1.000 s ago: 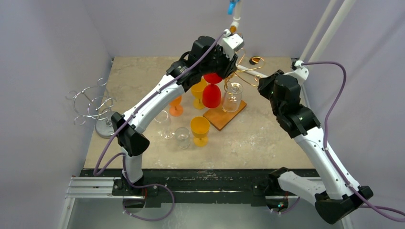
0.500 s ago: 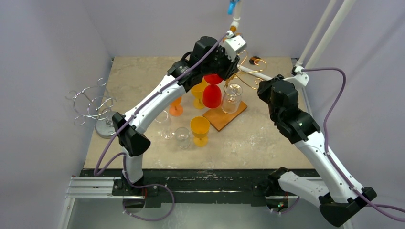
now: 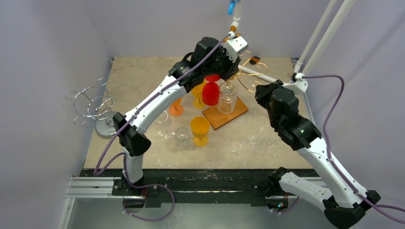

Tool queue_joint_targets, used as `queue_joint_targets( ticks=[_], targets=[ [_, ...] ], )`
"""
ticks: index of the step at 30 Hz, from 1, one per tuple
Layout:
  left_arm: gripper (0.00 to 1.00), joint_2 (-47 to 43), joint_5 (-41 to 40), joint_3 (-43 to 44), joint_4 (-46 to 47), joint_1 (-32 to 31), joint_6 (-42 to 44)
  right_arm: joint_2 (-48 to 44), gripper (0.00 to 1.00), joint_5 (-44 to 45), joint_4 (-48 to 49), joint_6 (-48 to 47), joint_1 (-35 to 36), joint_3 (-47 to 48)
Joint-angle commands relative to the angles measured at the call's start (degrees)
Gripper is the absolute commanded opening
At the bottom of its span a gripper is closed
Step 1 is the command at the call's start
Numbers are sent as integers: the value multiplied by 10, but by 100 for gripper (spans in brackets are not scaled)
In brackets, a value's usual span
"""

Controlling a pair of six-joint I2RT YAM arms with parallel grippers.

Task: Place the wine glass upside down on the wine glass rack
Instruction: Adjust the wine rack at the center of the board.

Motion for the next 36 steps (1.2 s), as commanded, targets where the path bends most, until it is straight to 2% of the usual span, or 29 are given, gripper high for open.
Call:
queue_joint_targets(
  ticks=[1, 9, 36],
  targets=[
    [0, 20, 1, 12, 23, -14, 2, 41, 0, -130, -33, 18, 74, -3],
    [0, 24, 11, 11, 20, -15, 8, 53, 0, -89, -48, 26, 120, 3],
    [0, 14, 31, 1, 15, -19, 11, 140, 0, -72, -8, 53, 232, 39]
  ],
)
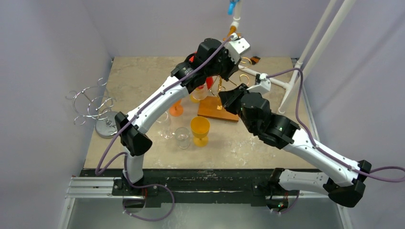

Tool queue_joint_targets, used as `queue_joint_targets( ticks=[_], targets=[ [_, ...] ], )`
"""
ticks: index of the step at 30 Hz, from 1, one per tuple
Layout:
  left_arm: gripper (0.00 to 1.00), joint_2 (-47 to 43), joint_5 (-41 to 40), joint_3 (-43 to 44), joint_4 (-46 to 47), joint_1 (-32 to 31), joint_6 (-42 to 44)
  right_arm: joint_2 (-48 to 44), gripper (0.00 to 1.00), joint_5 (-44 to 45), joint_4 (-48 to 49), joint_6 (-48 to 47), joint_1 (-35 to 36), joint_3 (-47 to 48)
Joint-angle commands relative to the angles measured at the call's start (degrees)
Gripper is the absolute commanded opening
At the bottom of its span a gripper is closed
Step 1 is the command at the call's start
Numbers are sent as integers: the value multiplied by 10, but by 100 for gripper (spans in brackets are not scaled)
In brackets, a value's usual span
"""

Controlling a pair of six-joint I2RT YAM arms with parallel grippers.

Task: Place the wine glass upside down on the wine glass rack
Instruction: Adjust the wine rack at the center of the board.

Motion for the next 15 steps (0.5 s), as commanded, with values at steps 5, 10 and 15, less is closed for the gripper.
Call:
queue_joint_targets(
  ticks=[5, 10, 15],
  targets=[
    [0, 11, 69, 0, 5, -22, -19, 52, 1, -80, -31, -14, 22, -9],
    [0, 11, 70, -1, 4, -23, -19, 40, 2, -60, -53, 2, 23, -19],
    [0, 7, 69, -8, 3, -23, -15, 16, 27, -55, -71, 15, 22, -37]
  ],
)
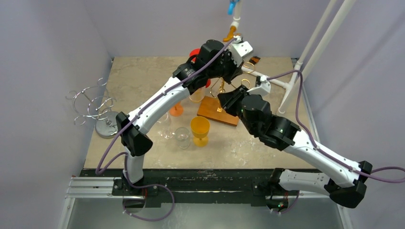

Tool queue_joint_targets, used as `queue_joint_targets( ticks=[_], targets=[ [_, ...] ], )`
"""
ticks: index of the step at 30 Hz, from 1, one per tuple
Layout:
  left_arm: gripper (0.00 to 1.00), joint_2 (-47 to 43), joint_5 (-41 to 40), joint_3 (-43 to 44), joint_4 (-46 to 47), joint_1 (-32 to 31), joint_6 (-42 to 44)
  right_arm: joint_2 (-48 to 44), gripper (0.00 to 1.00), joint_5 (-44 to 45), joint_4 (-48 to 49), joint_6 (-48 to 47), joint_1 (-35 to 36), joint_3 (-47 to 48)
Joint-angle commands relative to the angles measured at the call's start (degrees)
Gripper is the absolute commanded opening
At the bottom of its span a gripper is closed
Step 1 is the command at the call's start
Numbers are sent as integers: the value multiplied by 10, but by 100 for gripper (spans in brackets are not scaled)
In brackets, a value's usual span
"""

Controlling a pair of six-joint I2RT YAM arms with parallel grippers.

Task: Place the wine glass upside down on the wine glass rack
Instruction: Adjust the wine rack at the center of the board.

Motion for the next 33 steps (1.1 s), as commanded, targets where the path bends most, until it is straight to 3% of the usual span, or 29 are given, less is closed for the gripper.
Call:
queue_joint_targets(
  ticks=[1, 13, 26, 33],
  targets=[
    [0, 0, 21, -9, -2, -7, -11, 4, 32, -39, -93, -3, 10, -41],
    [0, -17, 18, -21, -5, -8, -4, -54, 59, -22, -156, -29, 10, 5],
    [0, -37, 26, -4, -13, -7, 1, -81, 64, 64, -256, -75, 6, 111],
    [8, -41, 26, 14, -13, -7, 2, -60, 63, 75, -261, -112, -18, 158]
  ],
)
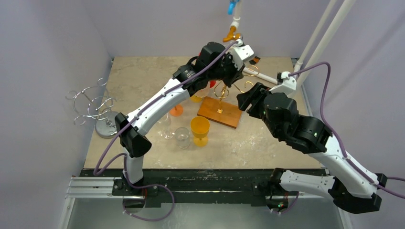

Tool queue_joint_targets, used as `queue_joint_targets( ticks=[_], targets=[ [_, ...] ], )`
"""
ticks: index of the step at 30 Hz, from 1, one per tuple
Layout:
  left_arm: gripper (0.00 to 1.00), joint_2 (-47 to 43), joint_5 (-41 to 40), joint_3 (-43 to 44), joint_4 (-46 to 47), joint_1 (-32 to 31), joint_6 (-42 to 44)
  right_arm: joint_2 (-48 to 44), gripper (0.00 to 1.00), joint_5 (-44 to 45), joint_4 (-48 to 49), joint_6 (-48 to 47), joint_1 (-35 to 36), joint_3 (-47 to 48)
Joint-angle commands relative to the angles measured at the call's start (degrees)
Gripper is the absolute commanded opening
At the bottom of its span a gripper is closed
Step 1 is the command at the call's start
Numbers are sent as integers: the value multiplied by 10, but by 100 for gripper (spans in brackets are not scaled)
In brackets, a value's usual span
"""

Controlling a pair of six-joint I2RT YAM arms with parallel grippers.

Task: Place the wine glass upside down on the wine glass rack
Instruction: Adjust the wine rack at the center of the board.

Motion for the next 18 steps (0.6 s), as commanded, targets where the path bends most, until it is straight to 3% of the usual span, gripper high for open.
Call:
queue_joint_targets(
  ticks=[1, 7, 10, 12, 14, 18],
  targets=[
    [8, -30, 5, 34, -3, 2, 2, 14, 63, 27, -13, -37, -15, 43],
    [10, -46, 2, 35, -10, 7, 6, 14, 62, 1, -14, -52, -50, 52],
    [15, -57, 2, 36, -16, 12, 8, 10, 62, -14, -15, -59, -68, 50],
    [29, -67, -2, 39, -27, 15, 17, 9, 62, -14, -19, -63, -71, 52],
    [51, -75, -9, 62, -55, 15, 33, 17, 63, -17, -44, -68, -71, 60],
    [73, -87, -38, 113, -148, 22, 71, 17, 69, -44, -85, -80, -71, 42]
  ],
)
